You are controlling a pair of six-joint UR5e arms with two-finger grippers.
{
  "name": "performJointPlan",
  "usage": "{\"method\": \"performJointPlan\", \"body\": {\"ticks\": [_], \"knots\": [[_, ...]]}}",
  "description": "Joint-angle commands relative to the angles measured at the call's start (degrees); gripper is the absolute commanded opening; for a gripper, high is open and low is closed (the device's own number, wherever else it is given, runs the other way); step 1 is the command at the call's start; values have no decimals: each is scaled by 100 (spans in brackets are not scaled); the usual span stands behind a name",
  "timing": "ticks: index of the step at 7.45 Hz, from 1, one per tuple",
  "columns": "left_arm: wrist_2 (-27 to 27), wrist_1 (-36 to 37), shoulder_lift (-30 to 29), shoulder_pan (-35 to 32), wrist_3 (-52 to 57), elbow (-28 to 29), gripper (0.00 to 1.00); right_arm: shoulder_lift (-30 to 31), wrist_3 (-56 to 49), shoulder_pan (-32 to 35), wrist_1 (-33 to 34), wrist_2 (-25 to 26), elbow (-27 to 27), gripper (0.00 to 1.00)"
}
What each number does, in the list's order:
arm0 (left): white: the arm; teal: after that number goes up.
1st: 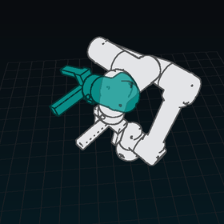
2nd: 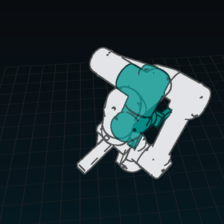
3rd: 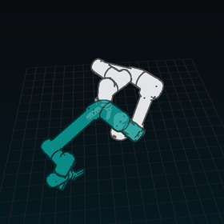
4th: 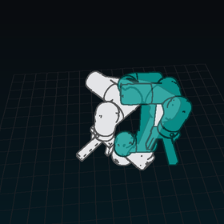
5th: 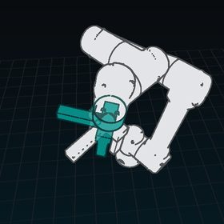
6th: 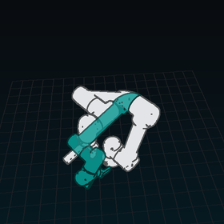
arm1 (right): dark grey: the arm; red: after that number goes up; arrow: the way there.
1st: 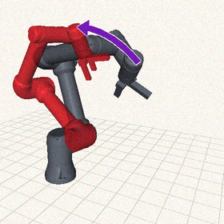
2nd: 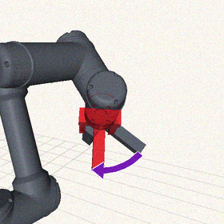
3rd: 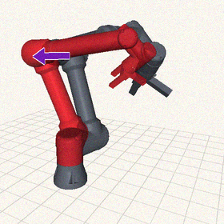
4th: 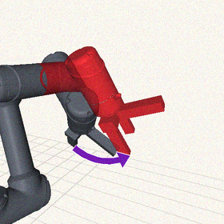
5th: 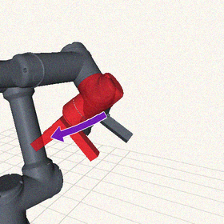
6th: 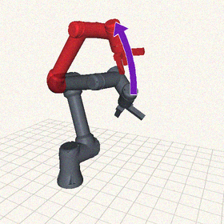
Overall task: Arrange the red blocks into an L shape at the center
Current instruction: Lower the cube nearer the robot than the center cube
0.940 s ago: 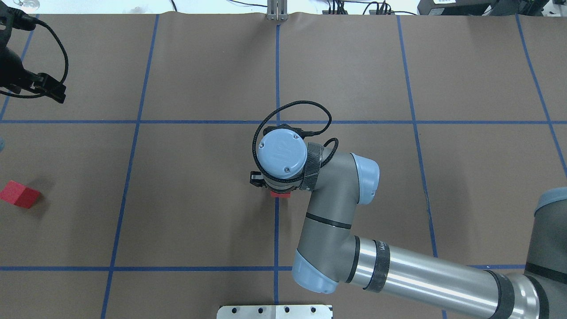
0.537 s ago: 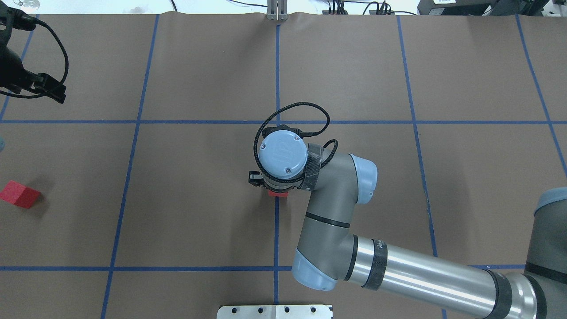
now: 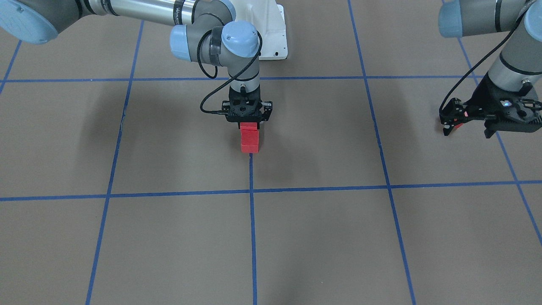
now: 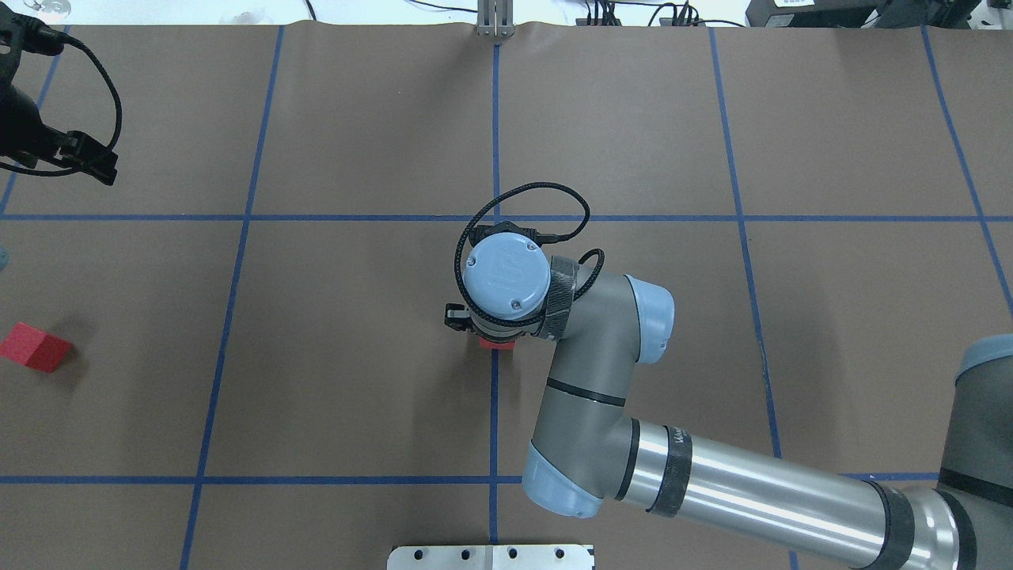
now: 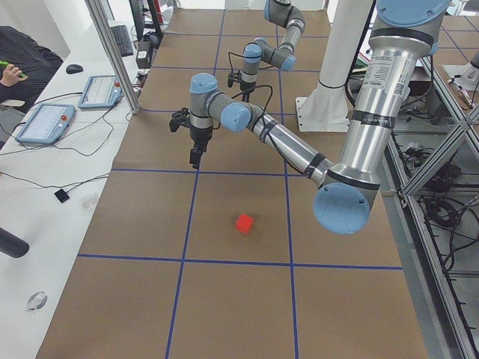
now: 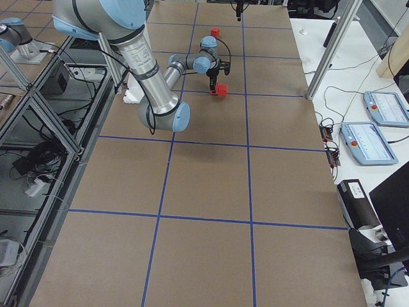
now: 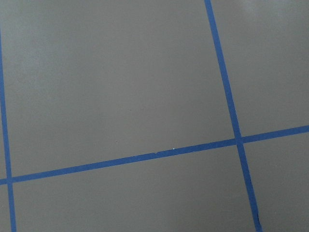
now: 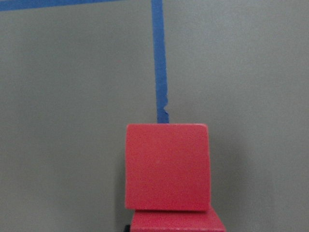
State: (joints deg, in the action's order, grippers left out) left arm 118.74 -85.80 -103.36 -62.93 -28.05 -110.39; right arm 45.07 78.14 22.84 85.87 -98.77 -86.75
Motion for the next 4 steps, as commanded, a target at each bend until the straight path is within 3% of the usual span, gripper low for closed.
{"method": "performJointPlan", "body": {"ticks": [1,2,3,4], "knots": [[0,-7,0,0,1,0,100,1,-1,1,-1,24,0,3],[0,2,0,0,1,0,100,1,-1,9,-9,24,0,30],[0,2,0,0,1,0,100,1,-1,9,-9,24,0,49],[0,2,0,0,1,-9,100,1,-1,9,-9,59,0,57]]}}
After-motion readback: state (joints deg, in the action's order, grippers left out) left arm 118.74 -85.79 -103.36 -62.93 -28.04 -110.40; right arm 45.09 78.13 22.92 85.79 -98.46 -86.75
